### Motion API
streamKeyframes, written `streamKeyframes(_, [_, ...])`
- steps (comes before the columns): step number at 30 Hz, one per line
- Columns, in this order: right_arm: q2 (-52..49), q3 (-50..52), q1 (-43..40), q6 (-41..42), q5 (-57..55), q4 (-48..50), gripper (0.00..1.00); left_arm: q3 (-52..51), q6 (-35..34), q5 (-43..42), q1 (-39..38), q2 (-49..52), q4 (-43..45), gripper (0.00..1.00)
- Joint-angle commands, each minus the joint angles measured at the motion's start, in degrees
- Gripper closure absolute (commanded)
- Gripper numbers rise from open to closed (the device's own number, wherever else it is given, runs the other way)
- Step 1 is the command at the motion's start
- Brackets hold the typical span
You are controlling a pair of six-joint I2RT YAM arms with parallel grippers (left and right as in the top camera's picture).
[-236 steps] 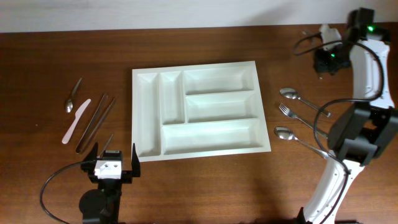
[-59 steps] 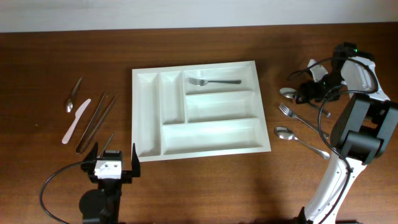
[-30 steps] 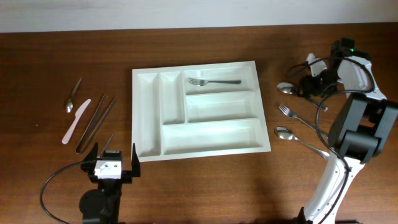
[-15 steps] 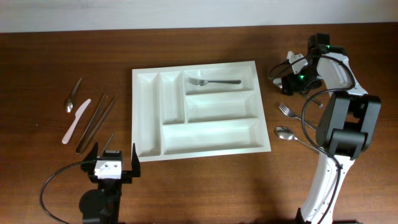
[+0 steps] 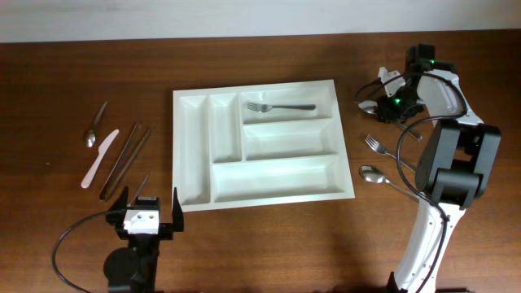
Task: Pack container
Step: 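Lower the right gripper and grasp the silver spoon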
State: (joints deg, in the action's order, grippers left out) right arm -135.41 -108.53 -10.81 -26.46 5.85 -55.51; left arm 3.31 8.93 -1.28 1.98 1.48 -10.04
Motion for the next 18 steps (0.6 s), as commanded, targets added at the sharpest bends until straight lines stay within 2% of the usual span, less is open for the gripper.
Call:
streamKeyframes(1, [-4.9,3.0,0.1,0.5,1.2,-1.2,0.78,-0.5,-0.7,-0.2,-0.2,-0.5,0.2,0.01])
streamKeyframes(4, [-4.9,3.0,0.1,0.5,1.2,-1.2,0.86,-0.5,-0.7,-0.2,-0.2,-0.5,0.2,0.01])
streamKeyframes(6, [-4.9,3.0,0.1,0.5,1.2,-1.2,0.96,-0.5,-0.7,-0.2,-0.2,-0.5,0.2,0.01])
streamKeyframes(18, [-4.8,2.8,0.1,1.5,1.1,-0.2,0.96,-0.5,-0.7,-0.2,-0.2,-0.5,0.2,0.01])
